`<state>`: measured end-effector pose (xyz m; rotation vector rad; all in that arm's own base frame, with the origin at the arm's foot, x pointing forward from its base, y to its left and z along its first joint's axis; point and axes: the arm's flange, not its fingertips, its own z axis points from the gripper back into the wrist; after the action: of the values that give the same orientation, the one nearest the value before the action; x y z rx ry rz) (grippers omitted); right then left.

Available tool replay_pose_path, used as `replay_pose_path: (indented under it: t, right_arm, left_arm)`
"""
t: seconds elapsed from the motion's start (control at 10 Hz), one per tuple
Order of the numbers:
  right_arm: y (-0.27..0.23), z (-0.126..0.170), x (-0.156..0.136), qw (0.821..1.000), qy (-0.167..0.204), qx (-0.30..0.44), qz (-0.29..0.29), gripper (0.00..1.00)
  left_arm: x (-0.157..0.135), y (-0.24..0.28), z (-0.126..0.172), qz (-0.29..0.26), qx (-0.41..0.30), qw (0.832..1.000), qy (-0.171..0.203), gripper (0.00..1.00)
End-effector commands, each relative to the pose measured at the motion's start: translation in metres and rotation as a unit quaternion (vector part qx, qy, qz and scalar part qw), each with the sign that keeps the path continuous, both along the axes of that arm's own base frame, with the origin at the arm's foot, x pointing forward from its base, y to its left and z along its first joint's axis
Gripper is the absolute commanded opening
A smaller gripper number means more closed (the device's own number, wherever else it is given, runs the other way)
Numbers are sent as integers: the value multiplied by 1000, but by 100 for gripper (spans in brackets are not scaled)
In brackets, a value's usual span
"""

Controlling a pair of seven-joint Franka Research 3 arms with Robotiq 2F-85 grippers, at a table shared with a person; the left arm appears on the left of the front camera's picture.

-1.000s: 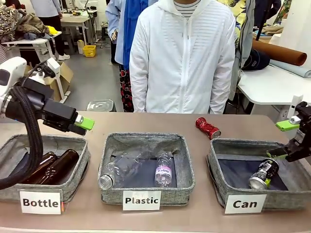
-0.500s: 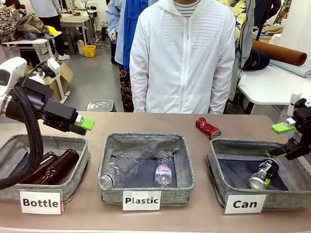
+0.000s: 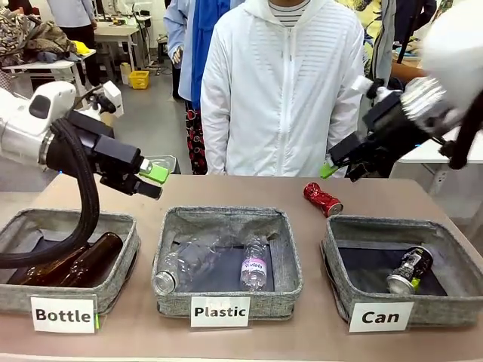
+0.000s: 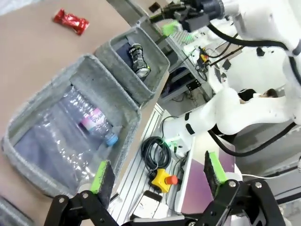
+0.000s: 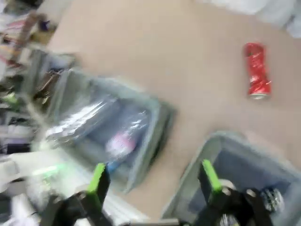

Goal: Sort the can waste into the basket.
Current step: Pick up the can waste from the table and place it in the right Fabric basket.

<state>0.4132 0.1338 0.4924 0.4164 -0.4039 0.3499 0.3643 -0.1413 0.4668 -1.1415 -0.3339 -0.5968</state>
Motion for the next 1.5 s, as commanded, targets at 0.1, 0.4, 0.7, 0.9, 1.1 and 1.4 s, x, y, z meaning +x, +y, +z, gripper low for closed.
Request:
replay_pose_path:
  t: [0.1,0.4,0.7,0.9,1.1,1.4]
  right_arm:
    - [-14,9,-16,997,53,61,15,100]
    - [8,-11,24,999,-2,-41,-22,100]
    - [16,-35,148,987,22,-140,-77,100]
    - [14,-61,179,985,62,-156,-36,100]
    - [-2,-82,207,980,106,-170,-15,100]
    - [-6,-116,232,971,133,-197,20,100]
  left_arm:
    - [-7,36,-10,36,-40,998,40,100]
    - [-20,65,-29,109,-63,991,53,100]
    - [-4,59,-24,59,-38,996,48,100]
    - [-4,59,-24,59,-38,996,48,100]
    - [-4,59,-24,59,-38,996,48,100]
    - [-4,59,-24,59,-38,996,48,100]
